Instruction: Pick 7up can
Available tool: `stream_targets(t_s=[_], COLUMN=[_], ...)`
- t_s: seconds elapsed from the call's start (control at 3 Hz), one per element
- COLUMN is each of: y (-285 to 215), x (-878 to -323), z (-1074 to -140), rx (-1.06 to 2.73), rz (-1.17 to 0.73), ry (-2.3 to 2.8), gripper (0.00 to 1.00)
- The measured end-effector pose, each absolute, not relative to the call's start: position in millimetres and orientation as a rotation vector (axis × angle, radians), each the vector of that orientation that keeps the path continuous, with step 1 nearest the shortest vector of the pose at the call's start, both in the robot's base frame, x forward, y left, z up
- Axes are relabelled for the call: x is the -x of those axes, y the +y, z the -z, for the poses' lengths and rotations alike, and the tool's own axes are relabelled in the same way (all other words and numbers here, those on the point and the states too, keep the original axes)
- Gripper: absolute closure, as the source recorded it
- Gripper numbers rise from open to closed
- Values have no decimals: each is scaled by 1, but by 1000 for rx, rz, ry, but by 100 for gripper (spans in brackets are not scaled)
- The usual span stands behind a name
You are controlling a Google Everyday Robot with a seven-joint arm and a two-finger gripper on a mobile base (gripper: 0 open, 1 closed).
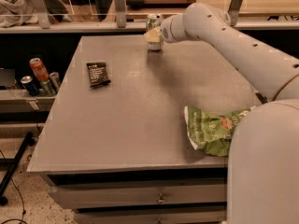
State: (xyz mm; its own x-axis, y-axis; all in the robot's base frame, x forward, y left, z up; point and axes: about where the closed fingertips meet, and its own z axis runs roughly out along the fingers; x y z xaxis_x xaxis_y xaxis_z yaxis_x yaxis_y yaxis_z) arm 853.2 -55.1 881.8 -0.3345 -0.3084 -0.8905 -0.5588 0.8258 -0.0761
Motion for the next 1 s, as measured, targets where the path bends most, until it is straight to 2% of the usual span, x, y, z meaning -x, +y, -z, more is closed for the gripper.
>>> stream_targets(t_s=[0.33,1.0], y=[-65,-91], x=[-848,-834], z=[-896,-938], rx=[661,677], rz=[-282,-264], ry=[1922,1857], gripper=[100,100])
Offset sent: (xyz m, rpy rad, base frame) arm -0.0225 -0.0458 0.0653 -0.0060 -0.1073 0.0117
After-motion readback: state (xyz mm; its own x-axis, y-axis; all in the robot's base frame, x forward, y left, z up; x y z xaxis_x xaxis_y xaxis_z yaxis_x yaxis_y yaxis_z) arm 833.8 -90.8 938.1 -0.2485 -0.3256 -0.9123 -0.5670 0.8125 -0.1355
